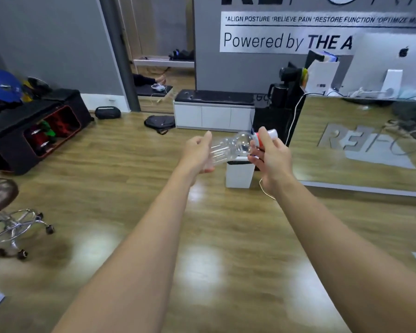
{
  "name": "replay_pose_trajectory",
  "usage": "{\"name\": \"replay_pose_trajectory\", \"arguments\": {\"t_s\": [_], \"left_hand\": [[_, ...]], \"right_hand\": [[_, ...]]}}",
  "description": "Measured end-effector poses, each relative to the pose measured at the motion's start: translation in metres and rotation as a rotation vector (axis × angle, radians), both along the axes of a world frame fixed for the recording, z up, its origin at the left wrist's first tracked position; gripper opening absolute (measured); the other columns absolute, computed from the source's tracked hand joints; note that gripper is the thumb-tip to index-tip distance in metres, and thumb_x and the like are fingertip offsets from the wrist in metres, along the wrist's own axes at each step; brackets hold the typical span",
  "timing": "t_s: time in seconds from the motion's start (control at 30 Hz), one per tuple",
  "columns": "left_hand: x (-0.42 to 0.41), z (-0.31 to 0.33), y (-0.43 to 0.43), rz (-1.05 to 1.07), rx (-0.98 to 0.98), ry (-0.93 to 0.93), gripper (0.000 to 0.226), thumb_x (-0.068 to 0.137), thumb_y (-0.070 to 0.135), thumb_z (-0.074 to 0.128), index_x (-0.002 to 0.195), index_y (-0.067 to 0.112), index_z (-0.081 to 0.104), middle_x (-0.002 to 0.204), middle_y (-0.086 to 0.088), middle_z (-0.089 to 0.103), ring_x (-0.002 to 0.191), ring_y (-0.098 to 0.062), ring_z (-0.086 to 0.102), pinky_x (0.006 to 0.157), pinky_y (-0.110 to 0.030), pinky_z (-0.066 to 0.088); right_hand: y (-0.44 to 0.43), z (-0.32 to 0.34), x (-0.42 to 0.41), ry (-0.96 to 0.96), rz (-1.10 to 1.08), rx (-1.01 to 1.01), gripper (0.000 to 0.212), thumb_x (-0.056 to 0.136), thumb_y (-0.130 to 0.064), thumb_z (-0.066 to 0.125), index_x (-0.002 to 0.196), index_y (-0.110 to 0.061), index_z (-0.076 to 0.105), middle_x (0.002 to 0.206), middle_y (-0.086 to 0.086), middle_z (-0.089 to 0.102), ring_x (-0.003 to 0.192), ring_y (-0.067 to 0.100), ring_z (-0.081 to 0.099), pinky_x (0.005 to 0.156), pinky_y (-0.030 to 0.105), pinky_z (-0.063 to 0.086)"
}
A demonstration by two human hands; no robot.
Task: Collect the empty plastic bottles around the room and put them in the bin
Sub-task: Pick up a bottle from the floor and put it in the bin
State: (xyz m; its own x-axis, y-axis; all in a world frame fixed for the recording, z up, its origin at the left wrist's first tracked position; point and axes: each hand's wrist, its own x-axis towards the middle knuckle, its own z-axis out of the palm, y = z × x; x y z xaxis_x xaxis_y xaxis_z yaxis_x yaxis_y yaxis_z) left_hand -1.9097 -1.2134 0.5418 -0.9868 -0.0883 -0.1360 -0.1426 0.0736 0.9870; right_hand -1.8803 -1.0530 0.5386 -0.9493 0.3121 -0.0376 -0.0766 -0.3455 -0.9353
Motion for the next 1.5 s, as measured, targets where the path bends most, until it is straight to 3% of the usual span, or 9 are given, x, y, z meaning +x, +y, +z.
{"name": "replay_pose_trajectory", "arguments": {"t_s": [0.3, 0.53, 0.7, 0.83, 0.97, 1.07, 1.23, 1.37, 1.5], "left_hand": [[-0.215, -0.049, 0.018, -0.099, 0.022, -0.137, 0.023, 0.099, 0.037, 0.051, 0.094, 0.017, 0.061, 0.103, -0.008, 0.064, 0.081, -0.023, 0.061, 0.067, -0.036, 0.061], [-0.364, -0.075, 0.055, -0.104, -0.024, -0.251, 0.018, 0.096, 0.021, 0.054, 0.078, 0.020, 0.055, 0.079, 0.001, 0.052, 0.069, -0.016, 0.050, 0.084, -0.042, 0.057], [-0.474, -0.091, 0.067, -0.128, 0.006, -0.295, 0.022, 0.100, 0.030, 0.049, 0.081, 0.021, 0.054, 0.079, 0.001, 0.057, 0.068, -0.017, 0.055, 0.080, -0.043, 0.056], [-0.567, -0.119, 0.073, -0.150, 0.054, -0.346, 0.026, 0.102, 0.038, 0.045, 0.089, 0.018, 0.054, 0.089, 0.001, 0.058, 0.081, -0.021, 0.063, 0.088, -0.052, 0.057], [-0.661, -0.154, 0.082, -0.229, 0.136, -0.449, 0.047, 0.102, 0.044, 0.042, 0.137, 0.013, 0.045, 0.110, -0.005, 0.053, 0.104, -0.025, 0.057, 0.090, -0.045, 0.057], [-0.722, -0.176, 0.092, -0.246, 0.184, -0.518, 0.055, 0.102, 0.046, 0.041, 0.146, 0.013, 0.037, 0.136, -0.013, 0.050, 0.120, -0.031, 0.056, 0.091, -0.044, 0.057], [-0.805, -0.215, 0.131, -0.259, 0.197, -0.620, 0.055, 0.104, 0.044, 0.036, 0.147, 0.010, 0.039, 0.144, -0.017, 0.048, 0.107, -0.028, 0.058, 0.064, -0.030, 0.054], [-0.869, -0.259, 0.167, -0.313, 0.155, -0.693, 0.053, 0.105, 0.043, 0.031, 0.145, 0.009, 0.041, 0.144, -0.018, 0.046, 0.121, -0.034, 0.055, 0.083, -0.036, 0.050], [-0.920, -0.308, 0.198, -0.391, 0.090, -0.780, 0.042, 0.104, 0.033, 0.041, 0.141, 0.016, 0.048, 0.134, -0.010, 0.054, 0.089, -0.019, 0.058, 0.091, -0.040, 0.053]], "right_hand": [[0.028, -0.046, -0.211, -0.065, -0.138, 0.085, 0.023, 0.091, -0.036, 0.068, 0.090, -0.013, 0.066, 0.081, 0.003, 0.065, 0.069, 0.014, 0.058, 0.060, 0.025, 0.050], [0.057, -0.091, -0.370, -0.145, -0.166, 0.055, 0.021, 0.090, -0.033, 0.069, 0.080, -0.015, 0.064, 0.072, -0.001, 0.060, 0.067, 0.015, 0.050, 0.059, 0.026, 0.047], [0.069, -0.109, -0.478, -0.211, -0.188, 0.109, 0.020, 0.092, -0.034, 0.067, 0.082, -0.016, 0.065, 0.077, 0.000, 0.062, 0.072, 0.015, 0.055, 0.061, 0.025, 0.052], [0.078, -0.131, -0.566, -0.249, -0.180, 0.203, 0.023, 0.092, -0.036, 0.066, 0.088, -0.013, 0.068, 0.081, 0.002, 0.064, 0.075, 0.013, 0.061, 0.072, 0.028, 0.058], [0.089, -0.156, -0.645, -0.295, -0.214, 0.259, 0.021, 0.090, -0.034, 0.068, 0.086, -0.013, 0.068, 0.083, 0.004, 0.066, 0.075, 0.013, 0.062, 0.072, 0.028, 0.058], [0.098, -0.173, -0.695, -0.347, -0.255, 0.285, 0.019, 0.089, -0.034, 0.069, 0.082, -0.017, 0.067, 0.082, 0.002, 0.067, 0.076, 0.014, 0.062, 0.070, 0.026, 0.055], [0.123, -0.213, -0.772, -0.432, -0.364, 0.353, 0.013, 0.084, -0.035, 0.070, 0.082, -0.022, 0.067, 0.079, -0.002, 0.066, 0.071, 0.015, 0.057, 0.070, 0.034, 0.054], [0.149, -0.264, -0.834, -0.542, -0.383, 0.496, 0.019, 0.078, -0.044, 0.068, 0.081, -0.025, 0.069, 0.074, -0.007, 0.064, 0.074, 0.018, 0.058, 0.073, 0.038, 0.050], [0.171, -0.314, -0.889, -0.627, -0.357, 0.521, 0.022, 0.082, -0.037, 0.070, 0.087, -0.016, 0.071, 0.077, 0.000, 0.064, 0.075, 0.019, 0.057, 0.068, 0.015, 0.045]]}}
